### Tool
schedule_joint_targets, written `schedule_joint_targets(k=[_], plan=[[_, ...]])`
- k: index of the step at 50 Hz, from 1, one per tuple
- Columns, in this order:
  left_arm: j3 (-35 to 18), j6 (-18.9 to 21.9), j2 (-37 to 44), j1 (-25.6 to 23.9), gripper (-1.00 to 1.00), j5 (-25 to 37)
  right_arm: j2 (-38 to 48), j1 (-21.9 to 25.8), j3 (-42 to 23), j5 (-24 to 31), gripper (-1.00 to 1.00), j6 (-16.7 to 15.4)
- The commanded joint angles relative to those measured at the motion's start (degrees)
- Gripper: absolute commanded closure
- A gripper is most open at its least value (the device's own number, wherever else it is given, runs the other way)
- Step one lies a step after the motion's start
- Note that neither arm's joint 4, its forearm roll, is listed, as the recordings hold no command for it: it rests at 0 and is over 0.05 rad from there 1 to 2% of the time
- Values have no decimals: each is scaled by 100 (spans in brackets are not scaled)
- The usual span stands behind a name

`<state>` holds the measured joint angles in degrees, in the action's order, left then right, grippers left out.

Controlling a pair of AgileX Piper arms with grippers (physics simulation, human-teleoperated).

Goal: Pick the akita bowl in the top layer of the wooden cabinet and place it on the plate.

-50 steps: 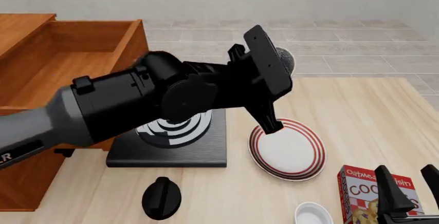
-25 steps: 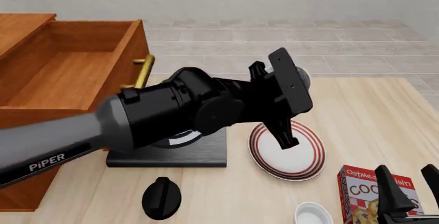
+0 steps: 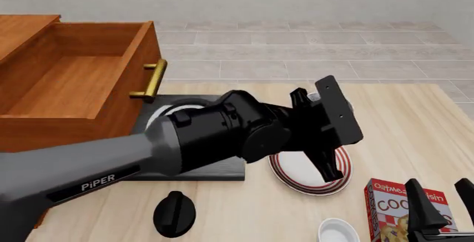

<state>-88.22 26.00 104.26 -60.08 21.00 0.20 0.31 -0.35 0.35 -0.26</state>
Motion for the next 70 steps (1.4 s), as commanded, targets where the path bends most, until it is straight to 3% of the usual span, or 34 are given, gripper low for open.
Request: schedule_joint_targets(k=[1, 14, 22, 49, 55, 57, 61, 70], plan=[[-105, -267, 148, -134, 100, 22, 0, -12, 7, 8, -100, 9], [-205, -516, 417, -72, 100, -5, 195, -33, 11, -193, -100, 21], [-347, -986, 528, -23, 100, 85, 77, -41, 5, -76, -100, 20], [-527, -1305, 958, 116, 100, -74, -5, -38, -4, -9, -100, 23], [-593, -1445, 1038, 117, 100, -75, -6, -37, -5, -15, -100, 20], [-661, -1666, 1065, 73, 100, -19, 12, -36, -4, -36, -100, 17], [-684, -1660, 1102, 88, 100, -42, 37, -35, -2, -63, -100, 18], [-531, -1787, 1125, 108, 100, -159, 155, -35, 5, -192, -100, 20]])
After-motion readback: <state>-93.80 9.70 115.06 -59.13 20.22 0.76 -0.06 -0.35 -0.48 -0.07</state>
